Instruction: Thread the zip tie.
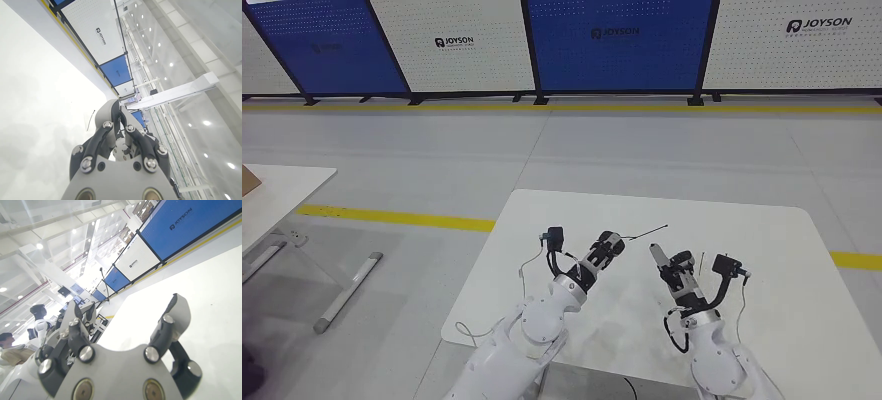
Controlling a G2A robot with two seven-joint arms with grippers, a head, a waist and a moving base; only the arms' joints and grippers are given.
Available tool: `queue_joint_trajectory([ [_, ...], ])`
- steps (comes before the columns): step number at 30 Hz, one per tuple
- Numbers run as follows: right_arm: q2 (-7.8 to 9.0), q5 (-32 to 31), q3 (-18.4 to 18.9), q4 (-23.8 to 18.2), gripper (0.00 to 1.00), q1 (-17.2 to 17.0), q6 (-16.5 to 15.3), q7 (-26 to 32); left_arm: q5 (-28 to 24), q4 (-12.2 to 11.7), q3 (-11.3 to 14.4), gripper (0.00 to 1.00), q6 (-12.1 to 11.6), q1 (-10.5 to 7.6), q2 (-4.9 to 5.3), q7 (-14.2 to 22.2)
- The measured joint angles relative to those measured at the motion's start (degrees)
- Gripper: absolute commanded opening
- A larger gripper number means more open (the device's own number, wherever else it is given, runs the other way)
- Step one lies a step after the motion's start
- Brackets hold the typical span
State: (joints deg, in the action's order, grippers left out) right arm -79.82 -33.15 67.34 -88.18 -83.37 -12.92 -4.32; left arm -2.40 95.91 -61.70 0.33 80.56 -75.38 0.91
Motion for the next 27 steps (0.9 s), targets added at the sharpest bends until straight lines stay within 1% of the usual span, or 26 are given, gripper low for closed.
queue_joint_trajectory([
  [2,0.21,-3.80,-0.02,-0.14,1.00,0.14,-0.03,-0.60,-2.41,0.15,-0.36,0.00,0.21,0.12,0.00,1.34],
  [5,0.57,-11.25,-0.15,-0.06,1.00,0.06,-0.22,-1.80,-5.75,0.58,-1.23,0.00,0.36,0.64,0.09,3.31],
  [7,0.79,-14.48,-0.06,0.06,1.00,0.08,-0.56,-1.49,-7.24,1.05,-1.98,0.00,0.30,1.10,0.19,4.01],
  [9,0.98,-15.98,0.29,0.16,1.00,0.15,-1.07,-0.87,-8.45,1.49,-2.57,0.00,0.20,1.49,0.26,4.46],
  [11,1.21,-16.18,0.72,0.24,1.00,0.09,-2.41,0.76,-9.60,2.04,-3.18,0.00,-0.05,2.05,0.36,5.04],
  [13,1.53,-17.00,1.20,0.25,1.00,0.24,-3.64,3.68,-10.66,2.44,-3.72,0.00,-0.12,2.55,0.48,5.97],
  [16,1.61,-17.50,1.35,0.17,1.00,0.32,-3.69,4.39,-10.63,2.66,-3.95,0.00,-0.15,2.79,0.60,6.88],
  [23,1.60,-17.37,1.33,0.19,1.00,0.29,-3.58,4.29,-10.58,2.65,-3.92,0.00,-0.16,2.77,0.59,6.83],
  [27,1.54,-15.56,1.27,0.61,1.00,0.62,-3.22,5.16,-10.86,2.63,-3.47,0.00,-0.24,2.76,0.54,6.90],
])
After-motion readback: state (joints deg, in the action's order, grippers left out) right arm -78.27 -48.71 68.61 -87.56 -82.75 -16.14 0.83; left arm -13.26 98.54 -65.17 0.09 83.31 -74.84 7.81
